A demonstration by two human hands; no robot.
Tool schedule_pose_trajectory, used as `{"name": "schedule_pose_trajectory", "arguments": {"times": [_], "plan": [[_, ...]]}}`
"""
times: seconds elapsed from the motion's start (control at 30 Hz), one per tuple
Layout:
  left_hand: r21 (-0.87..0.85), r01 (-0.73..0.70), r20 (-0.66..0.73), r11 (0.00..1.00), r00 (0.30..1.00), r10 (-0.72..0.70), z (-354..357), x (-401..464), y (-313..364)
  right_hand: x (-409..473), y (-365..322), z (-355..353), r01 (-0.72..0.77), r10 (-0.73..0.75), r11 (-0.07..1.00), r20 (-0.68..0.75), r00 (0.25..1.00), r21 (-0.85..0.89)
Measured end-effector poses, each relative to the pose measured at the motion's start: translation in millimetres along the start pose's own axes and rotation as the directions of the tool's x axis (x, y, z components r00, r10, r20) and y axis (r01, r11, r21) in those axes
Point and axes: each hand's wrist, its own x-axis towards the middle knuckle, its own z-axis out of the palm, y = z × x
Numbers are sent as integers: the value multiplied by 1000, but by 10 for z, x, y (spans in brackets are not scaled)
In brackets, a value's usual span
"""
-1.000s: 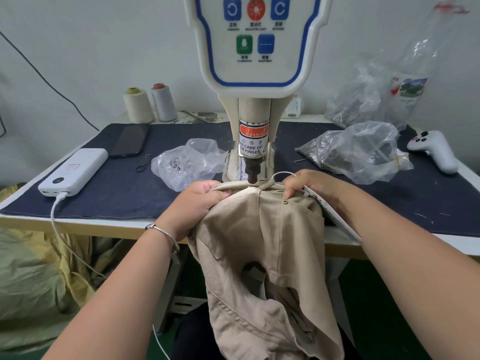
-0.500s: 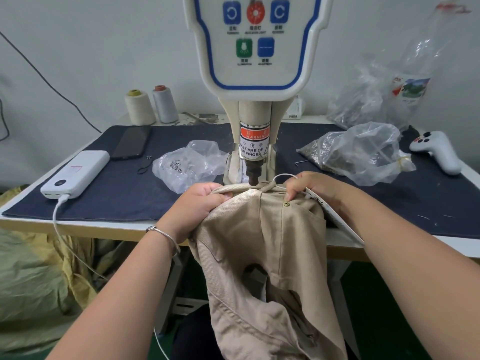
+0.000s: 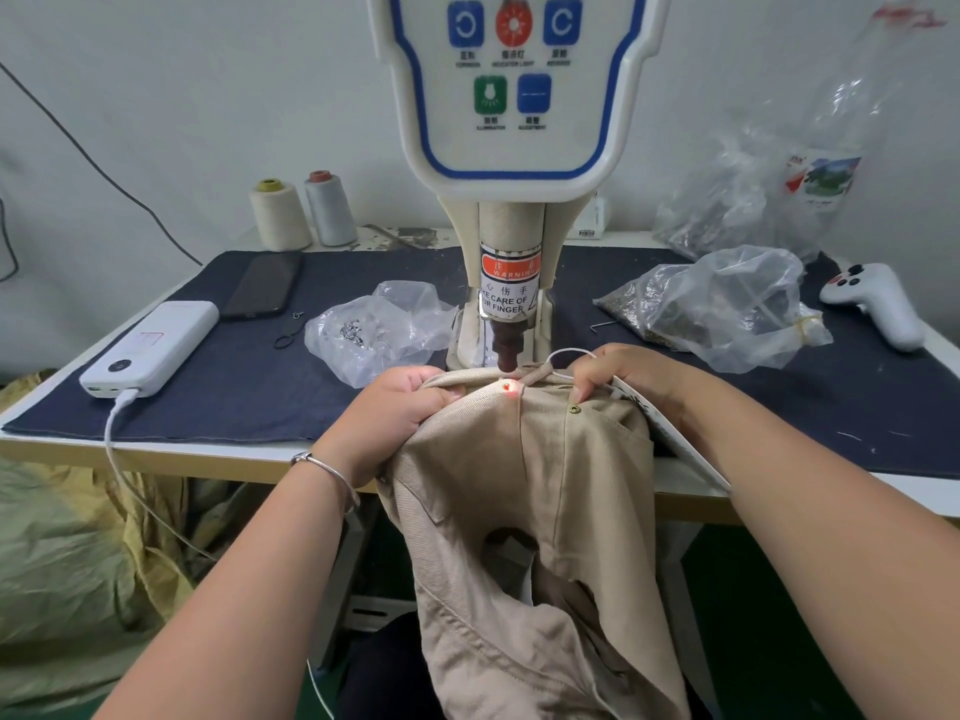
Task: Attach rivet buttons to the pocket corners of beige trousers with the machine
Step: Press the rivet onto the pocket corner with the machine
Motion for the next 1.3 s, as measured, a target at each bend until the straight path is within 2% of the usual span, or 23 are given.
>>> {"name": "schedule_pose_trajectory", "arguments": {"times": [0.4, 0.5, 0.63, 0.73, 0.9, 0.97, 1.1, 1.3], "plan": [[8, 10, -6, 1000, 1000, -10, -4, 28, -14, -50, -43, 42, -45, 46, 998, -14, 999, 47], [-30, 0, -15, 1000, 1000, -1, 26, -8, 9, -113, -104, 57, -97, 98, 992, -12, 995, 75], [-141, -59, -67, 988, 997, 50, 47, -167, 82, -292, -223, 105, -151, 137, 972, 88, 987, 178], [-185, -10, -51, 983, 999, 1, 41, -297, 131, -406, -227, 154, -176, 159, 962, 99, 982, 210], [-160, 119, 37, 980, 993, -114, 79, -529, 211, -503, -20, 257, -174, 159, 969, 98, 982, 173], [-190, 150, 88, 970, 987, -135, 115, -634, 228, -564, 51, 293, -119, 110, 985, 77, 991, 127], [-242, 147, 203, 959, 974, -99, 146, -859, 253, -780, 181, 320, -6, -12, 986, 107, 994, 169], [-318, 126, 323, 940, 946, -18, 157, -1103, 402, -1118, 0, 442, 88, -106, 973, 76, 991, 212]]}}
